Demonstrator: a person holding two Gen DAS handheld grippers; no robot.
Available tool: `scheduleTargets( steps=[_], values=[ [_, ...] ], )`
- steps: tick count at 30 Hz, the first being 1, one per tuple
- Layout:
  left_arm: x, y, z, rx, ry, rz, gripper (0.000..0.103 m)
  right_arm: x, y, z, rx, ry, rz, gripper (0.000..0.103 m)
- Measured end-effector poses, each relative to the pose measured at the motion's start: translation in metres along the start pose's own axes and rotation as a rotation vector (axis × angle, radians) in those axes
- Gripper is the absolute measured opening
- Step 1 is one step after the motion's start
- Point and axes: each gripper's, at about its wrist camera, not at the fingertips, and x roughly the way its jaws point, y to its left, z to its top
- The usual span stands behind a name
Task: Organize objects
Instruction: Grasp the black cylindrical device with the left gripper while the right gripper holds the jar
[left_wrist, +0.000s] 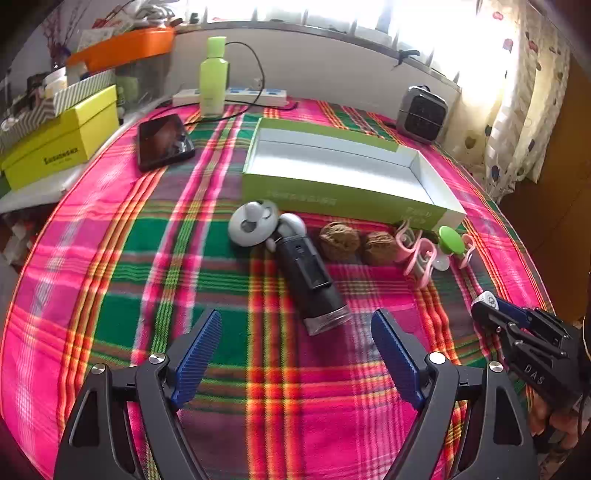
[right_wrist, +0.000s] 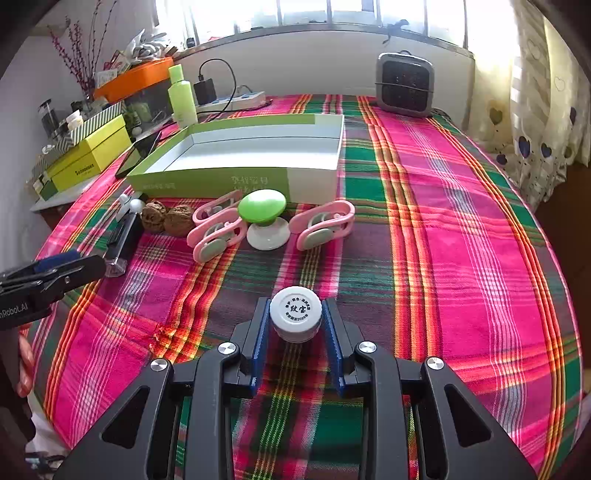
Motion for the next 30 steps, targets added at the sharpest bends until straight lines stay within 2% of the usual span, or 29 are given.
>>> scheduleTargets(
  steps=[3,7,14,17,26,28,30],
  values=[
    [0.007,-0.006,0.005,-0.007,-0.004,0.004,0.084,0.003,0.003,0.002,-0.013,0.003,0.008,0.029],
    [0.018,-0.011,0.007,0.013,0.011,0.065,0.083,0.004,0.005,0.004,-0.025,0.005,0.022,0.029],
    [0.028,-0.007,0.009,-0.004,0.022,0.125,0.082,0.008,0.007,0.009,-0.044,0.018,0.054,0.029],
    [0.031,-0.010,0.007,0.035,0.026,0.172,0.083,0.009,0.008,0.010,-0.052,0.020,0.057,0.029],
    [0.029,-0.006,0.009,0.026,0.012,0.168,0.082,0.010,0.008,0.011,-0.050,0.023,0.059,0.029],
    [0.029,-0.004,0.010,0.029,0.006,0.166,0.078,0.011,0.008,0.012,-0.046,0.023,0.059,0.029],
    [0.029,-0.001,0.012,0.028,-0.001,0.171,0.063,0.011,0.008,0.012,-0.040,0.022,0.057,0.029]
  ],
)
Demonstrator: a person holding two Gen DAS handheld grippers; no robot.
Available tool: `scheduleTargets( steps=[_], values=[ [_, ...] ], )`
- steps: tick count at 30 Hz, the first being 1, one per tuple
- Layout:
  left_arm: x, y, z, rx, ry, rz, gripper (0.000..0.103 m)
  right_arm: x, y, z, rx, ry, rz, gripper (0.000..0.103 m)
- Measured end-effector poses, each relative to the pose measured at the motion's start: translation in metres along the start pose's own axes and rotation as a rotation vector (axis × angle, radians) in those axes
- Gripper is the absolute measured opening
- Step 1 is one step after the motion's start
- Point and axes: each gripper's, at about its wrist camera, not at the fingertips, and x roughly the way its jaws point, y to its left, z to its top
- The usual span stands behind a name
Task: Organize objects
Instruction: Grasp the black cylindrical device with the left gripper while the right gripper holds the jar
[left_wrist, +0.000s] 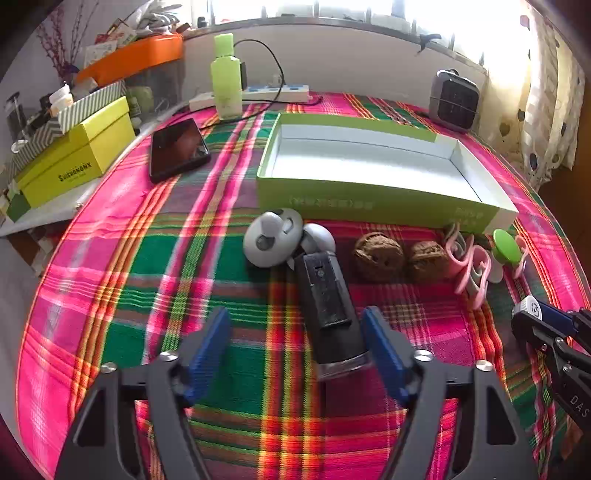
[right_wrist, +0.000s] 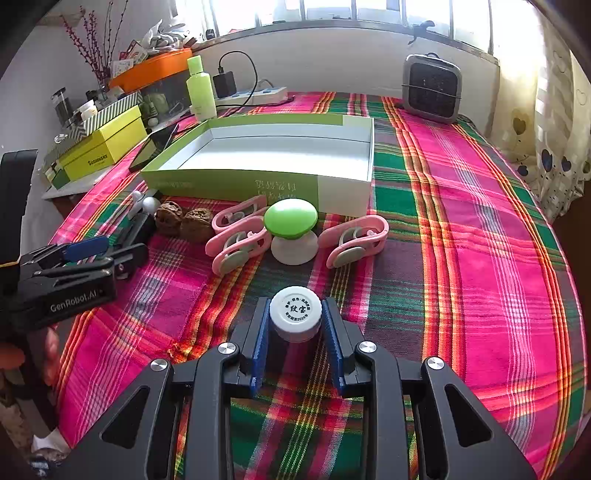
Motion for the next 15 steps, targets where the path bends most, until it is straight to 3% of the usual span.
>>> scheduleTargets(
  steps=[8,15],
  values=[
    [0.0012,0.0073,0.0037,-0.010,-0.007,-0.006,0.055,0.0003,0.0019,0.0000,0.011,-0.001,-0.014,0.029],
    [-0.0002,0.0087,0.0030,-0.006,-0.009,-0.023,0.032,0.0011,0.0078,0.0008,0.012,-0.001,-0.010,0.029]
  ],
)
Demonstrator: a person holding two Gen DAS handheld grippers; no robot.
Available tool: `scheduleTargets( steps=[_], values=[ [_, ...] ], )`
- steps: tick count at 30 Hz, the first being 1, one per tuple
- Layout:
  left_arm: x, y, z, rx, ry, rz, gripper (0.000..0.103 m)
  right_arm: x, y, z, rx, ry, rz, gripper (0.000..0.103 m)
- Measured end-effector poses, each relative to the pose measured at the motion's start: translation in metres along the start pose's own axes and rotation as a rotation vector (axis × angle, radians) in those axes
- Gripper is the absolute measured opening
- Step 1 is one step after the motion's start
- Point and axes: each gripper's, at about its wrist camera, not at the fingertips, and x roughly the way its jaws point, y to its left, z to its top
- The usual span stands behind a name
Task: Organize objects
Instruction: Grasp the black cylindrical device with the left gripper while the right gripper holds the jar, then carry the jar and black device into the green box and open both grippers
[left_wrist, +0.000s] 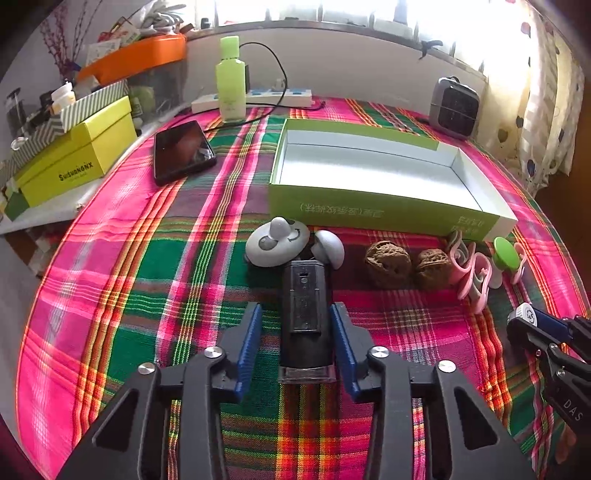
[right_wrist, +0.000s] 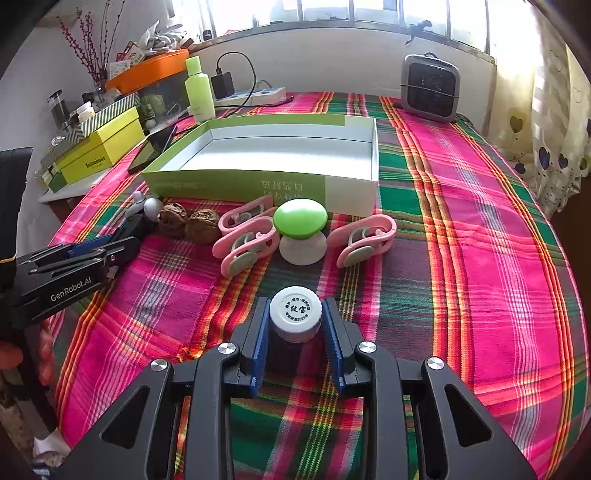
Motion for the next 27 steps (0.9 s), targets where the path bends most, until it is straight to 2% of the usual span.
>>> scheduleTargets(
  steps=[3,17,27],
  values=[
    [-0.001,0.001,0.000,-0.001,0.001,-0.012,0.026,0.000,0.003,0.000,0.000,0.000,0.004,0.029],
    [-0.014,-0.004,-0.001,0.011,-0.028,-0.076,0.025,-0.001,0.012,0.005,0.000,-0.016,0.032,0.029],
    [-0.026,-0.007,0.010,0.024,-0.061,-0.112,0.026,-0.007,0.020,0.020,-0.024,-0.051,0.046,0.029]
  ],
)
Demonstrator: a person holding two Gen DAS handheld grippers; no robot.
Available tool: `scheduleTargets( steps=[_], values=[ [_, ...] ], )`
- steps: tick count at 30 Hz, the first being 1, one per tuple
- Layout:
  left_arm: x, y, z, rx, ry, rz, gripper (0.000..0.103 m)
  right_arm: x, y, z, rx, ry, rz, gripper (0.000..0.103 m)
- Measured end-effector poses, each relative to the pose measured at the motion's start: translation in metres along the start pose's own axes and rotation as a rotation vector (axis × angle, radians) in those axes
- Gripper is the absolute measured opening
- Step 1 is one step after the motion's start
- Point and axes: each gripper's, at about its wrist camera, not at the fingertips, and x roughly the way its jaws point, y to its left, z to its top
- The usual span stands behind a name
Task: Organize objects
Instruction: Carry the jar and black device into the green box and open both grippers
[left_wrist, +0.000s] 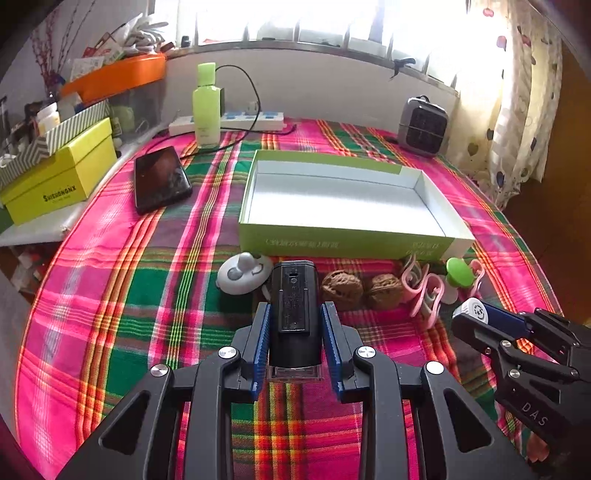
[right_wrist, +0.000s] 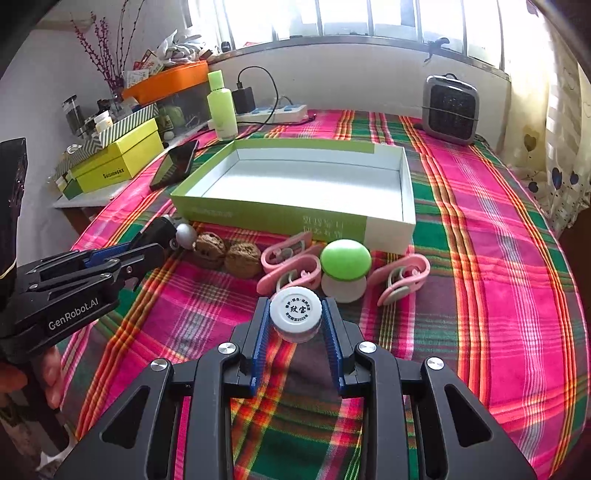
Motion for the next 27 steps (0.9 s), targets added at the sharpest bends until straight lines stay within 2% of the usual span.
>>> scheduleTargets(
  steps=[17,27],
  values=[
    [0.017,-0.005,0.043,0.010,-0.023,-0.063,0.026,0.010,-0.005,0.050,-0.005,-0.055,-0.013,0.029],
    [0.040,-0.008,0.069,0.022,-0.009,-0.081,0.026,0.036,-0.017,0.077,0.007,-0.038,-0.024,0.029]
  ],
)
